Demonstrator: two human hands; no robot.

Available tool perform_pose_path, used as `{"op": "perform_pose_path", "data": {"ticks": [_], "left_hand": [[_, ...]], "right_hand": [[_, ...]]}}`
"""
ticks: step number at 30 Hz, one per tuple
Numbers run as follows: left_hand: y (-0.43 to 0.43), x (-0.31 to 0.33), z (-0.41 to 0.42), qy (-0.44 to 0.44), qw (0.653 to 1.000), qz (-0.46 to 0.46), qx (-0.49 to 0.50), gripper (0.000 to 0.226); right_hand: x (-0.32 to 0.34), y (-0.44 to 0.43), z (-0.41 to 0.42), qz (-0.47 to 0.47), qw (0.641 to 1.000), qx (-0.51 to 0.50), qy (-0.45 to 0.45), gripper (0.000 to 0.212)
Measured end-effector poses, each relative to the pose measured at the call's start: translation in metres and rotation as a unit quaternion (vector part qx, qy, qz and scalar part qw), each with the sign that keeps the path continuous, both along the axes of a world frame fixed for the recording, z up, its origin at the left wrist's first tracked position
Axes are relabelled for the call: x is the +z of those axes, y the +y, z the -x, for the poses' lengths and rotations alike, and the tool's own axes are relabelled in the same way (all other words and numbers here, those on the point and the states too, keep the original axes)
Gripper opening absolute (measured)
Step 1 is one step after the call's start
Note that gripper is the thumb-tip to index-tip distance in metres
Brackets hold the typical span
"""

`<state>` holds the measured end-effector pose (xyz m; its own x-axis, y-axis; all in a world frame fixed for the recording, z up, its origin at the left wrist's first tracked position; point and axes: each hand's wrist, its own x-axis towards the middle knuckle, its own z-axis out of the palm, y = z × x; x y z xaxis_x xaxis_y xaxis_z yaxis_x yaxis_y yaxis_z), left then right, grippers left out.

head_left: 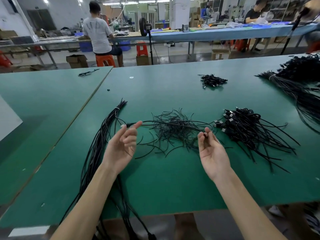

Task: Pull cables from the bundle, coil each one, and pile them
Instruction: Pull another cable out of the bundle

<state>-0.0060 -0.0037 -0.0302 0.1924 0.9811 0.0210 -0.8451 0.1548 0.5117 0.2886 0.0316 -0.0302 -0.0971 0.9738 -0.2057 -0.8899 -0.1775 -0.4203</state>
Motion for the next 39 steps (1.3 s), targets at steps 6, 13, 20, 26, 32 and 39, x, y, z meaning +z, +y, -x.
{"op": "perform_pose_path", "data": {"ticks": [6, 13, 20, 26, 32, 39], "left_hand": [[0.005, -0.011, -0.005, 0.22, 0.973, 0.035, 0.068, 0.041], [-0.004, -0.002, -0.019, 0.278, 0.96, 0.013, -0.021, 0.029], [-0.004, -0.006, -0.025, 0.33, 0.944, 0.008, -0.01, 0.036], [-0.005, -0.004, -0.021, 0.268, 0.963, -0.03, -0.028, 0.056], [-0.004, -0.004, -0.005, 0.146, 0.982, 0.032, 0.117, 0.038], [-0.004, -0.004, -0.006, 0.097, 0.985, 0.038, 0.135, 0.057]], "right_hand": [[-0.009, -0.015, 0.002, -0.102, 0.96, 0.071, -0.25, 0.021], [-0.005, -0.023, 0.01, -0.136, 0.942, 0.084, -0.296, 0.02], [-0.003, -0.02, 0.007, -0.091, 0.977, 0.11, -0.162, 0.019], [-0.004, -0.026, 0.014, -0.13, 0.932, 0.256, -0.221, 0.028], [-0.003, -0.03, 0.015, -0.152, 0.898, 0.309, -0.275, 0.025], [-0.005, -0.033, 0.017, -0.173, 0.892, 0.302, -0.29, 0.024]]}}
